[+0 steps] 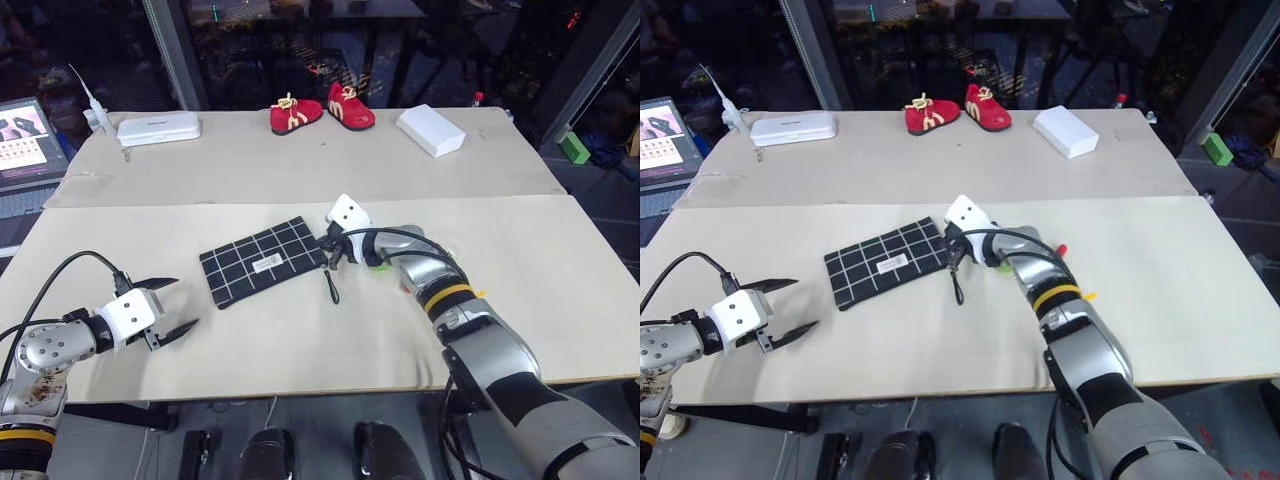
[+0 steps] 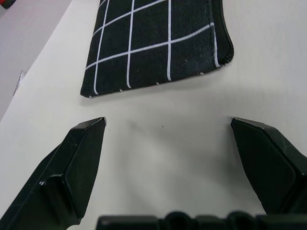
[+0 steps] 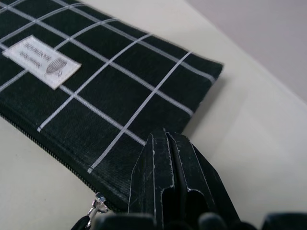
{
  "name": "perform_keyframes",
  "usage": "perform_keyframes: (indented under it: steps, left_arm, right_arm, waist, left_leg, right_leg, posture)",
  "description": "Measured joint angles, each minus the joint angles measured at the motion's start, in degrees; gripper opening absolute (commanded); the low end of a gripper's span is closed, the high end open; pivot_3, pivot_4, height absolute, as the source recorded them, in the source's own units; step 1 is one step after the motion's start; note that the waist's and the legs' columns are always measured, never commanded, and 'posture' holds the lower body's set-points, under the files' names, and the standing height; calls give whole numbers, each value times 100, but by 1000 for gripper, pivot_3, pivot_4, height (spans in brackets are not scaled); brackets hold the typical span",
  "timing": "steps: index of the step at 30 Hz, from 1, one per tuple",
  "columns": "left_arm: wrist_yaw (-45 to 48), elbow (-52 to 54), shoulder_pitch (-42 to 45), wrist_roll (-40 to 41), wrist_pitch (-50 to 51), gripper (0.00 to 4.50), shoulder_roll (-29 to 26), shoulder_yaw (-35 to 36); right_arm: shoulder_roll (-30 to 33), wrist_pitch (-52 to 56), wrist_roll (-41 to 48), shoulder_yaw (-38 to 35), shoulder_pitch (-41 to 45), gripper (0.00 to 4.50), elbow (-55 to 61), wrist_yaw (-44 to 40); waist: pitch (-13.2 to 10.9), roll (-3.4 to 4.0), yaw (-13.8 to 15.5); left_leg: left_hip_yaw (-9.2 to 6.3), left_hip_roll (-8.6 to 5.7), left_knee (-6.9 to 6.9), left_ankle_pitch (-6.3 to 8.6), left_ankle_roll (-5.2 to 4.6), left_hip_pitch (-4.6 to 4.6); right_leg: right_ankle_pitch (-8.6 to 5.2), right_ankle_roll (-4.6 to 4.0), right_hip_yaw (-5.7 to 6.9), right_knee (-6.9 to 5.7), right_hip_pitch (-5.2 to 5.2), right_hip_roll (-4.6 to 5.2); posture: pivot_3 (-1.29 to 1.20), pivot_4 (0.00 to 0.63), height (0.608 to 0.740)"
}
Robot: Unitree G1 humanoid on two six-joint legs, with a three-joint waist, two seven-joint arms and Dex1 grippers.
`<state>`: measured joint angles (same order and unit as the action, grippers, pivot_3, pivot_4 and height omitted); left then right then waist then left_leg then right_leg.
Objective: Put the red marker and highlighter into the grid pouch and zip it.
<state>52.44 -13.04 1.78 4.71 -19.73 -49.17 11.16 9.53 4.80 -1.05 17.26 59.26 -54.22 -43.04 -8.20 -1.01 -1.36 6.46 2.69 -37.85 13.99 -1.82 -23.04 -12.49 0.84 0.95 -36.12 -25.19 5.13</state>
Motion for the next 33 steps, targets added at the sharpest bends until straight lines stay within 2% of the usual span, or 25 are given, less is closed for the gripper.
perform_keyframes:
  steps: [7, 11, 25, 30, 33]
  left_arm:
    - [-67, 392, 1, 205, 321, 4500, 15, 11]
    - [-66, 418, 59, 245, 452, 4500, 14, 14]
    - [216, 215, 389, 216, 660, 4500, -144, -98]
    - [211, 320, 272, 227, 758, 4500, -130, -98]
    - [212, 320, 208, 235, 760, 4500, -131, -91]
  right_arm:
    - [-261, -581, -659, 208, 291, 48, -668, 300]
    - [-324, -652, -675, 52, 394, 48, -923, 471]
    - [-312, -573, -433, -507, 424, 48, -753, -250]
    - [-355, -455, -439, -528, 329, 48, -561, -448]
    - [-451, -432, -592, -407, 139, 48, -623, -278]
  waist:
    - [1, 1, -118]
    - [1, 1, -116]
    - [1, 1, -138]
    - [1, 1, -138]
    - [1, 1, -135]
  left_leg:
    - [0, 2, 0, 0, 0, 19]
    - [0, 3, 0, -3, 5, 22]
    - [2, 8, 3, -3, 5, 15]
    - [1, 10, 4, -2, 5, 14]
    - [2, 9, 3, -2, 6, 16]
  right_leg:
    - [0, -1, 0, 2, 6, 0]
    - [1, -2, 0, 1, 6, 0]
    - [2, -4, 2, -4, 3, -6]
    - [2, -4, 2, -6, 3, -7]
    - [2, -5, 1, -5, 3, -6]
  posture:
    - [0, 150, 740]
    - [0, 150, 740]
    - [0, 150, 740]
    - [0, 150, 740]
    - [0, 150, 740]
